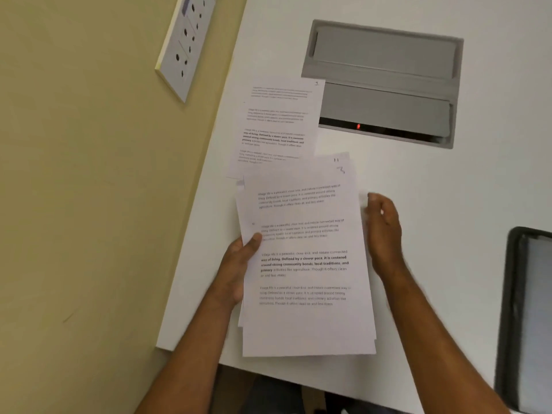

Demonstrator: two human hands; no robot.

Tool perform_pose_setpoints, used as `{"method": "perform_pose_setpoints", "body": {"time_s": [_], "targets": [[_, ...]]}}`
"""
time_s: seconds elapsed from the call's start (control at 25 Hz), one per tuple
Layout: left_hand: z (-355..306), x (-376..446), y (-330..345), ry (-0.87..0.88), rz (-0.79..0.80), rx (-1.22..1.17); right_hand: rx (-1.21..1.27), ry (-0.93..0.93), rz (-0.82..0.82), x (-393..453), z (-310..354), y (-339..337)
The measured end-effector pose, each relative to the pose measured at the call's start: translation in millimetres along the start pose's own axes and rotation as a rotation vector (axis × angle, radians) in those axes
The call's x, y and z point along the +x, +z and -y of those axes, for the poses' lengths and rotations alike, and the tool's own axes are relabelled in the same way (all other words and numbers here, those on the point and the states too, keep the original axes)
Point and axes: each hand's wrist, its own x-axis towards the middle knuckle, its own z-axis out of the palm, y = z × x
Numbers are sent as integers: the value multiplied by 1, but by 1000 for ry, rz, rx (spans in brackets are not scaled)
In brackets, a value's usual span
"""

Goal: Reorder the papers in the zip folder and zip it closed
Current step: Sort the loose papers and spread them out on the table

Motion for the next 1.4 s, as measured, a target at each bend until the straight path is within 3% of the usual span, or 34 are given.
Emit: {"method": "perform_pose_setpoints", "body": {"time_s": [0.08,0.2,0.28,0.36,0.52,0.64,1.0,1.2,1.4], "targets": [[-2,1,10,1,68,-38,70,121,51,-25,-4,-15],[0,5,18,-4,108,-47,334,387,277,-50,-6,-27],[4,12,19,11,90,29,496,470,391,-52,-13,-35],[10,19,16,43,68,111,522,443,351,-53,-14,-41],[24,34,11,71,49,201,164,220,216,-54,-27,-41],[31,38,11,57,35,197,74,168,161,-55,-44,-35],[32,42,0,-26,175,70,208,84,57,-65,-41,-24],[35,50,-6,-46,219,40,294,135,267,-54,-41,-35],[36,49,-6,-68,244,11,314,93,227,-48,-48,-41]]}}
